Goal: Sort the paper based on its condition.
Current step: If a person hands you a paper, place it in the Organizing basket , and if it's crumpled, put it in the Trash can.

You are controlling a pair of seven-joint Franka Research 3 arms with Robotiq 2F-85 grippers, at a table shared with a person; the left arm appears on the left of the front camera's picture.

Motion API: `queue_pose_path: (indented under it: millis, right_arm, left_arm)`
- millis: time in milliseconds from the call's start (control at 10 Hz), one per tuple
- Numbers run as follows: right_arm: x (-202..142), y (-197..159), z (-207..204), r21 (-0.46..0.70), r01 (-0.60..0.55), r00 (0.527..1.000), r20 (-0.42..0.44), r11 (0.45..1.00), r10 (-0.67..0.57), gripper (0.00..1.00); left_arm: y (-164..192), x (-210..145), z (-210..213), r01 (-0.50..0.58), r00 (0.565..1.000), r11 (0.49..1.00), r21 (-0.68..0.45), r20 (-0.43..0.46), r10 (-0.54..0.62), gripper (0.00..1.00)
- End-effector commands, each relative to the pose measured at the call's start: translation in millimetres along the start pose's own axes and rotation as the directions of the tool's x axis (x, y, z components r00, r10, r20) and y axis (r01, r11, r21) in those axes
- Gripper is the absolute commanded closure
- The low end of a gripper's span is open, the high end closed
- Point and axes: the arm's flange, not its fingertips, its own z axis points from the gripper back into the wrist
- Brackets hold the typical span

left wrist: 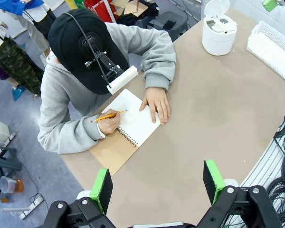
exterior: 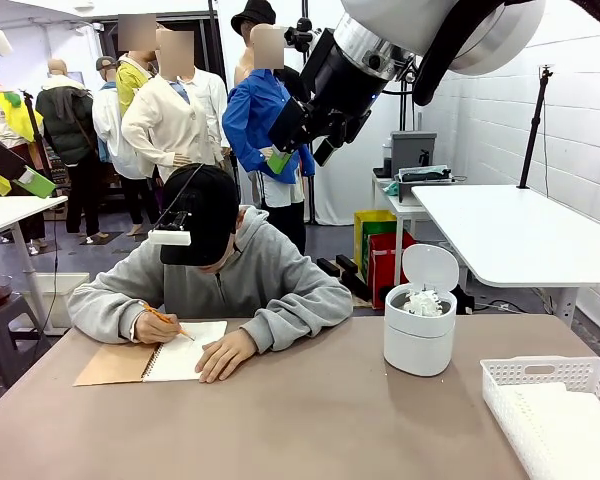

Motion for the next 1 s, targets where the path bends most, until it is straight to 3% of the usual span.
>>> queue_pose_path:
  millis: [0, 900]
  right_arm:
    - [-0.1, 0.5, -0.5, 0.001, 0.001, 1.000, 0.000, 1.000, -0.001, 0.00]
    - [-0.1, 0.5, -0.5, 0.001, 0.001, 1.000, 0.000, 1.000, -0.001, 0.00]
  left_arm:
    - [0.5, -0.6, 0.4, -0.002, 1.000, 1.000, 0.000, 0.001, 0.002, 0.00]
    - [0.5, -0.6, 0.4, -0.002, 1.000, 1.000, 0.000, 0.001, 0.002, 0.00]
